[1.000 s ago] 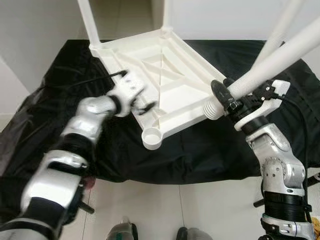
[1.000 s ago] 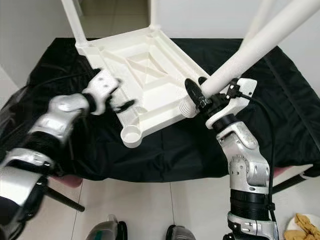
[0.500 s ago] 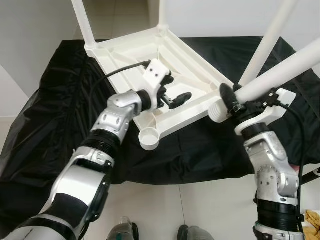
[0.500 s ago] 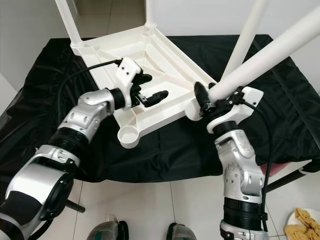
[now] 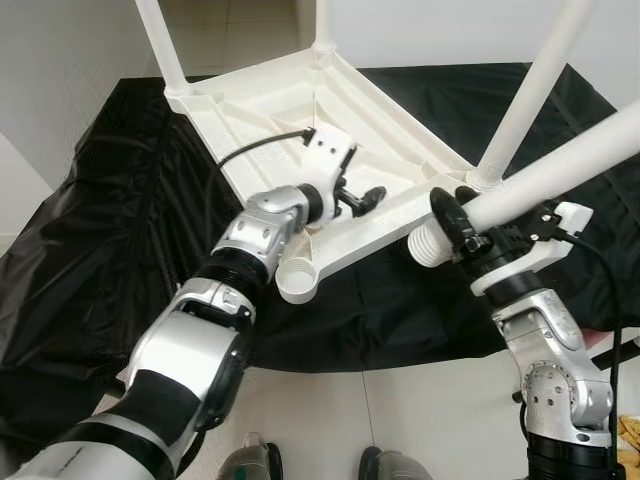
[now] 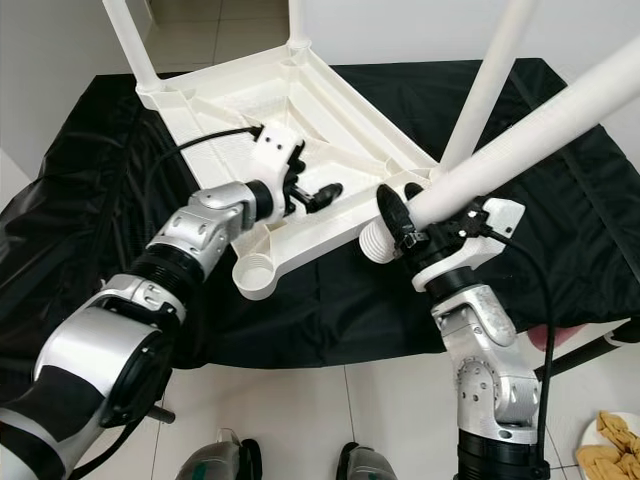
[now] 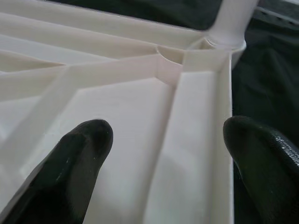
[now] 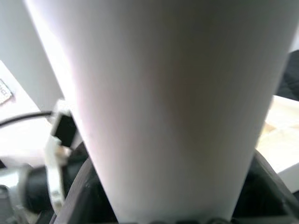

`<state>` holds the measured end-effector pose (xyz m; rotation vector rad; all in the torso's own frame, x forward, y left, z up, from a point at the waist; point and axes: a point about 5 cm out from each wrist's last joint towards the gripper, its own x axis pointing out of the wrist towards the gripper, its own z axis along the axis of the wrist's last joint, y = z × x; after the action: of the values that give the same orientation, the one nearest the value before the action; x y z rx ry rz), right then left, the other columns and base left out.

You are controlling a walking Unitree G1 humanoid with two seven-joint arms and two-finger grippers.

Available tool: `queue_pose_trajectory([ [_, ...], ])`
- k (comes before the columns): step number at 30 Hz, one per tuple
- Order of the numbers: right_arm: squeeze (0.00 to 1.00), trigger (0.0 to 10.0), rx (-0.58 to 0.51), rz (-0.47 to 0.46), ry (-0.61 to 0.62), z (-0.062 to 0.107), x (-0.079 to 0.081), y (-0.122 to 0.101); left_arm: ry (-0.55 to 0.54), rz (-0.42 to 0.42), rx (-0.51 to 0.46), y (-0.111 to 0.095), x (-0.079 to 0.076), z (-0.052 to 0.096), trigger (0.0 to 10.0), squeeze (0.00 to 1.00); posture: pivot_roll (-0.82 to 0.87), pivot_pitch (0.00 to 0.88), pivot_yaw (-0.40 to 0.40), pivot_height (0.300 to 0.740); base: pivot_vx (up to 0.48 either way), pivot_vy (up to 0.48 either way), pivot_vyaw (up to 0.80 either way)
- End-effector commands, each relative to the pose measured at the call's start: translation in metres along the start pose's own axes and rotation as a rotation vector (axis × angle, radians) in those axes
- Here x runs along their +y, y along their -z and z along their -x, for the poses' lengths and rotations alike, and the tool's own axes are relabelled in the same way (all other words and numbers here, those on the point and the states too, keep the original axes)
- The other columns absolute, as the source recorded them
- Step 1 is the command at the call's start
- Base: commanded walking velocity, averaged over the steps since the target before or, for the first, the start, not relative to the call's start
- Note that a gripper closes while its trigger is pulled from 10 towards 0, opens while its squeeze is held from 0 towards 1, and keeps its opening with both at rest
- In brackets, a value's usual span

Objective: Building children table

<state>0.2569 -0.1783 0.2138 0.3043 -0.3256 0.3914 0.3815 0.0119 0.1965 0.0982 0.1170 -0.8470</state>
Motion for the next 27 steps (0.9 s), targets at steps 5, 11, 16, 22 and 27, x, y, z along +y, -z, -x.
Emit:
queue_pose_trajectory([
  [5, 0.00, 10.0, -0.010, -0.009, -0.027, 0.001, 0.006, -0.004, -0.029, 0.009, 0.053, 0.003, -0.005, -0.007, 10.0, 0.00, -0.07, 0.114, 0.081, 0.740, 0.000, 0.000, 0.00],
  [11, 0.00, 10.0, -0.002, -0.012, -0.049, 0.003, 0.010, -0.004, -0.038, 0.030, 0.099, 0.008, -0.014, -0.014, 10.0, 0.00, -0.07, 0.119, 0.082, 0.740, 0.000, 0.000, 0.00],
  [16, 0.00, 10.0, -0.002, -0.016, -0.049, 0.003, 0.011, -0.005, -0.042, 0.059, 0.148, 0.014, -0.021, -0.018, 10.0, 0.00, -0.08, 0.128, 0.084, 0.740, 0.000, 0.000, 0.00],
  [22, 0.00, 10.0, -0.001, -0.021, -0.050, 0.003, 0.013, -0.004, -0.071, 0.085, 0.191, 0.020, -0.025, -0.021, 10.0, 0.00, -0.08, 0.131, 0.087, 0.740, 0.000, 0.000, 0.00],
  [27, 0.00, 10.0, 0.000, -0.025, -0.047, 0.004, 0.014, -0.004, -0.117, 0.085, 0.212, 0.023, -0.025, -0.022, 10.0, 0.00, -0.09, 0.131, 0.088, 0.740, 0.000, 0.000, 0.00],
])
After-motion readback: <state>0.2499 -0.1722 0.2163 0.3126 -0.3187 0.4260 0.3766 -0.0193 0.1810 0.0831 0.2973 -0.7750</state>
